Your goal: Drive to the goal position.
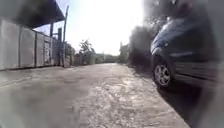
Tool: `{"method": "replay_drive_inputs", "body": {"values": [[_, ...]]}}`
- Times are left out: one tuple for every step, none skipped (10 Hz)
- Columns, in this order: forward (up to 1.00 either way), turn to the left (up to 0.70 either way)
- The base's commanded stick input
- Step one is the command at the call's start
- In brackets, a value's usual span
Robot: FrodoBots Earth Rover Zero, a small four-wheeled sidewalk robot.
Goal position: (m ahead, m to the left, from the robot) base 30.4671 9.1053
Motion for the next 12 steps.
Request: {"method": "replay_drive_inputs", "body": {"values": [[1.00, 0.00], [1.00, 0.00], [1.00, 0.00], [1.00, 0.00], [1.00, 0.00], [1.00, 0.00], [1.00, 0.00], [1.00, 0.00], [1.00, 0.00], [1.00, 0.00], [1.00, 0.00], [1.00, 0.00]]}}
